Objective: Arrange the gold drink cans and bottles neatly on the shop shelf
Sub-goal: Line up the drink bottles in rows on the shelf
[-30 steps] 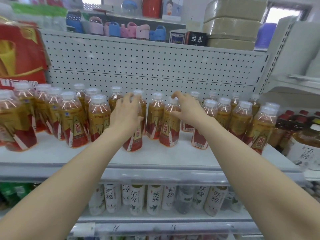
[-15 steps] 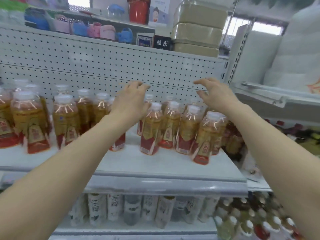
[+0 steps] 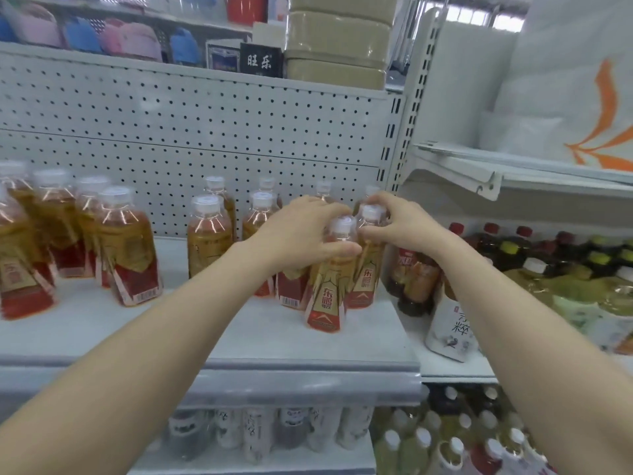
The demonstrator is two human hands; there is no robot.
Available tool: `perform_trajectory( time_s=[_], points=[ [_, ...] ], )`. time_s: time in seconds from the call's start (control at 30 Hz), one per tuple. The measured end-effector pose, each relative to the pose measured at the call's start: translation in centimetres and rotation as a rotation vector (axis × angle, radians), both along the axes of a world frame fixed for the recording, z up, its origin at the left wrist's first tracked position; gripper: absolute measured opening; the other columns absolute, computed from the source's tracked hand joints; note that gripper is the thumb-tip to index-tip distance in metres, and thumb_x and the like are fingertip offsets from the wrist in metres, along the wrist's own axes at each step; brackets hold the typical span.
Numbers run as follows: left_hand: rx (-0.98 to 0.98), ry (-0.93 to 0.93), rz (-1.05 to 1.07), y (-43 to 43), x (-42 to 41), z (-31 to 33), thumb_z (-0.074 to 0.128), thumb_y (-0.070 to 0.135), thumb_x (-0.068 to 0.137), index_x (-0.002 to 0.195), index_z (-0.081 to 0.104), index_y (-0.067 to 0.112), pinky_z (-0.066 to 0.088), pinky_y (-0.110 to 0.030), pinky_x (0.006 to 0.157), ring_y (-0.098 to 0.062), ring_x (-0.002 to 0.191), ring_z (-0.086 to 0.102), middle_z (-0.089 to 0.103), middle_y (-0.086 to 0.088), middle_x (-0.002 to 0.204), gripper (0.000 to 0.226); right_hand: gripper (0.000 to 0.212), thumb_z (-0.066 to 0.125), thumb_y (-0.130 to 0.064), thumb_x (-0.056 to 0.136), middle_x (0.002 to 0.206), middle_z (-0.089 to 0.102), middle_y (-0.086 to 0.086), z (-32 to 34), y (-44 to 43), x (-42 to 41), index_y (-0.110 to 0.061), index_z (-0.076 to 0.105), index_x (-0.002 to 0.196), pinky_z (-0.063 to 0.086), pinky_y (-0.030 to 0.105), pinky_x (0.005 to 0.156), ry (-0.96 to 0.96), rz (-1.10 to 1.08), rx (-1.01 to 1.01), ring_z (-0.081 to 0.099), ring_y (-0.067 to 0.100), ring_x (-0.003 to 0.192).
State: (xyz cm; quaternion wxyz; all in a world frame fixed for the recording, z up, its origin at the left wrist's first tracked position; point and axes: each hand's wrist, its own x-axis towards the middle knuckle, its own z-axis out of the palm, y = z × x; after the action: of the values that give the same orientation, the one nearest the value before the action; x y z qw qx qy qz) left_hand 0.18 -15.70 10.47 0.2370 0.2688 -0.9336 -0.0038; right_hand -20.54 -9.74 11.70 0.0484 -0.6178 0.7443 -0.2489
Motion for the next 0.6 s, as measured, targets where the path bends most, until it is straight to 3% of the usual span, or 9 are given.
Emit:
perform_trajectory(
  time_s=[0.13, 0.33, 0.43, 0.6],
  points=[
    [0.0, -0.013, 0.001, -0.8, -0.2, -0.2, 0.063, 0.066, 0.079, 0.141, 0.045, 0.032, 0.046, -0.037, 0.096, -0.014, 0.122, 0.048, 0.06, 0.006, 0.127, 0.073, 0.063, 0.071, -0.04, 0.086, 0.118, 0.057, 0.001, 0.0, -0.7, -0.3, -0.026, 0.046, 0.141, 0.044, 0.028, 0.073, 0.035, -0.08, -0.036, 0.058, 0.018, 0.095],
    [0.0, 0.003, 0.015, -1.1, -0.3, -0.4, 0.062, 0.068, 0.077, 0.14, 0.046, 0.031, 0.048, -0.037, 0.092, -0.013, 0.116, 0.049, 0.061, 0.007, 0.118, 0.075, 0.062, 0.069, -0.038, 0.086, 0.118, 0.062, 0.008, -0.9, -0.9, -0.4, -0.021, 0.047, 0.142, 0.04, 0.032, 0.078, 0.074, -0.235, -0.11, 0.054, 0.027, 0.104],
    [-0.015, 0.007, 0.014, -1.1, -0.3, -0.5, 0.061, 0.068, 0.078, 0.141, 0.045, 0.03, 0.047, -0.037, 0.091, -0.013, 0.119, 0.047, 0.06, 0.007, 0.118, 0.075, 0.063, 0.07, -0.037, 0.087, 0.117, 0.062, 0.007, -1.2, -1.0, -0.5, -0.021, 0.046, 0.143, 0.046, 0.036, 0.082, 0.023, -0.241, -0.119, 0.056, 0.028, 0.105],
    [-0.03, 0.021, 0.008, -1.0, -0.1, -0.6, 0.061, 0.067, 0.079, 0.142, 0.043, 0.03, 0.044, -0.037, 0.095, -0.014, 0.124, 0.045, 0.059, 0.006, 0.127, 0.075, 0.058, 0.067, -0.028, 0.091, 0.126, 0.061, 0.011, -1.6, -1.7, 0.1, -0.019, 0.045, 0.144, 0.043, 0.035, 0.083, 0.0, -0.245, -0.176, 0.055, 0.024, 0.102]
  ],
)
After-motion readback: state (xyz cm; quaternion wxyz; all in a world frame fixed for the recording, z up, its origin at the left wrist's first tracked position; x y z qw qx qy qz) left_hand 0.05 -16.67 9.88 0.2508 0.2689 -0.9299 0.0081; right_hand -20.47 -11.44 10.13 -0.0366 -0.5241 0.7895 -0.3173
